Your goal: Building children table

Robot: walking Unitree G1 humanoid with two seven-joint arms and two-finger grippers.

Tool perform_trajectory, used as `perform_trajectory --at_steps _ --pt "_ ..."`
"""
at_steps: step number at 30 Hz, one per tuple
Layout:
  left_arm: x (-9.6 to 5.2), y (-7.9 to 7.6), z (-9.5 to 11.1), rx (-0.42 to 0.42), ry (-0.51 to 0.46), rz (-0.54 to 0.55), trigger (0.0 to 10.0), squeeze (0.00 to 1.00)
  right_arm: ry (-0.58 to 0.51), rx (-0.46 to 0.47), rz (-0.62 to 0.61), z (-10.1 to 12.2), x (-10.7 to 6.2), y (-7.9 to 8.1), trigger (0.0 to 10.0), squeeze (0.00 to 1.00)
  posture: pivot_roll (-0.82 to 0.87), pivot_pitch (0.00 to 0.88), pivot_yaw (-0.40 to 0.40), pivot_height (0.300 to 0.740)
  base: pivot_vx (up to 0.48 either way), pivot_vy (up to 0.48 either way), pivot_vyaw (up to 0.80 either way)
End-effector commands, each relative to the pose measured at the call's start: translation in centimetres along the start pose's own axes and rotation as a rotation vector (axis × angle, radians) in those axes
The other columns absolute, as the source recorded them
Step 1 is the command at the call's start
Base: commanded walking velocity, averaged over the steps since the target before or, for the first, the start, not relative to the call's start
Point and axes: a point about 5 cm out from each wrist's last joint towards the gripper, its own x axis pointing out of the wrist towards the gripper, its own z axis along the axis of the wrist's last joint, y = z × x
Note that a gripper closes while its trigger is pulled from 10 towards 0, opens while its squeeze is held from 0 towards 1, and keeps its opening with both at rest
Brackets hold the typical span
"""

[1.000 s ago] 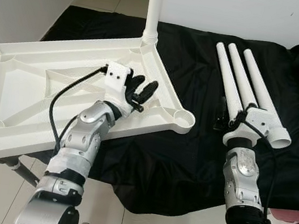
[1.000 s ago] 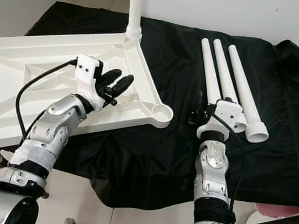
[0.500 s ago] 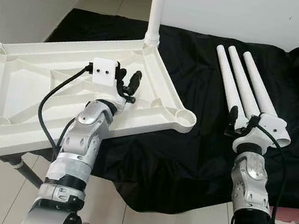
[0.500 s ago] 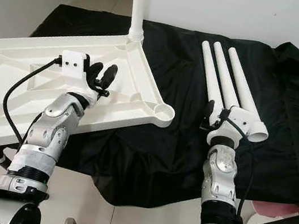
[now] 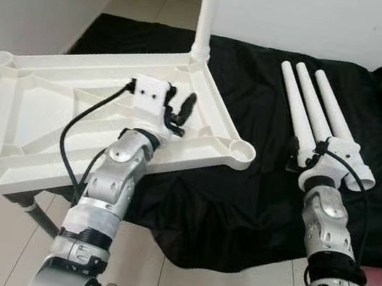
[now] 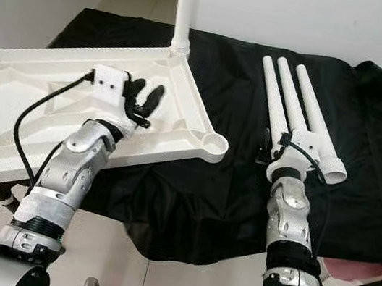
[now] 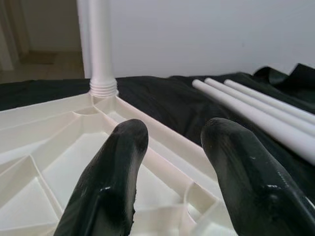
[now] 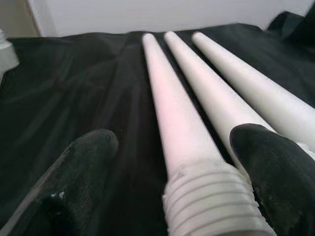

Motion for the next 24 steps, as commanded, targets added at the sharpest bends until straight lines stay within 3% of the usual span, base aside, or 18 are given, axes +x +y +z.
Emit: perform_trajectory --at_steps 1,24 --pt "-0.2 -0.9 0.2 0.036 -0.007 -0.101 10.0 0.00 0.045 0.015 0.003 -0.6 0.1 -0.2 10.0 0.00 0.01 0.021 -0.005 0.740 0.000 0.000 0.00" --pt "-0.3 -1.1 0.8 0.026 -0.017 -0.102 10.0 0.00 0.146 0.054 0.003 -2.0 1.0 0.7 10.0 0.00 0.03 0.051 -0.001 0.740 0.000 0.000 0.00"
